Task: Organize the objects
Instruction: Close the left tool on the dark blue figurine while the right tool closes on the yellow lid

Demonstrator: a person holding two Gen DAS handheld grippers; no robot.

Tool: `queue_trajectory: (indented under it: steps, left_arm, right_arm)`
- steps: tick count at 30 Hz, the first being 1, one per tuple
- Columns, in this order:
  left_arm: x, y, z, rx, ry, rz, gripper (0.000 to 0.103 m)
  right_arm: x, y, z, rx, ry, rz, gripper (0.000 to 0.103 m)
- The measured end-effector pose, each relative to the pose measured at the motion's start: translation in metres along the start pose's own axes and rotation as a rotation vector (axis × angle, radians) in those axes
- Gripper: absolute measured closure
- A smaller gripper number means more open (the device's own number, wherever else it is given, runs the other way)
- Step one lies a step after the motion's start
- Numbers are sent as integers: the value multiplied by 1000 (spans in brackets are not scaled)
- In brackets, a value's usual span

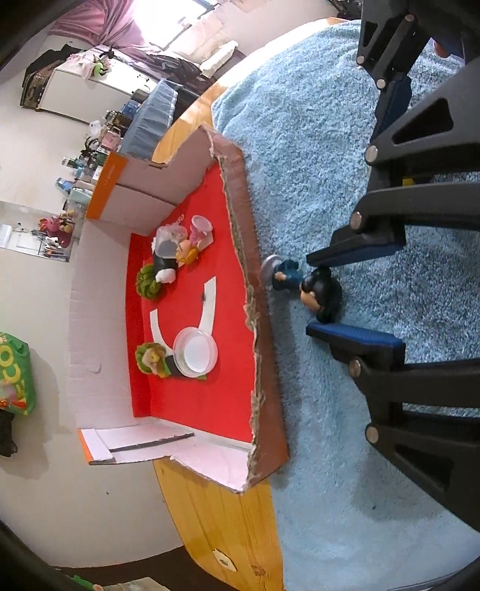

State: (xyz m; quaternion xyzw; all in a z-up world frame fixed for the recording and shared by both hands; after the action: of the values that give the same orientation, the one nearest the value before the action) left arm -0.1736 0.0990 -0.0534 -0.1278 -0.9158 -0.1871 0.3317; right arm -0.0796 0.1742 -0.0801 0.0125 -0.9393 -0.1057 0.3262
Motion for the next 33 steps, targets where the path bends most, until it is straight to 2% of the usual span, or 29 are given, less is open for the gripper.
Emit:
queue_trajectory:
  steps: [33]
  left_arm:
    - [10,-7,-53,-29,105,-59,71]
  right_arm:
    - [49,0,-38,60,111,33,75]
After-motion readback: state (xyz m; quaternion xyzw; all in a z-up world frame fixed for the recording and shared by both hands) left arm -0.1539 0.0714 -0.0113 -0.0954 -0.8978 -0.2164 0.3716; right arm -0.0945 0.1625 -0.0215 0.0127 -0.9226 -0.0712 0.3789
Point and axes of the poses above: each gripper's, at about its wrist camera, not at the fingertips, and z roughly the way its jaws point, y to its right, x to its top, the point moved 10 cm from there along z, roughly the way its jaws point
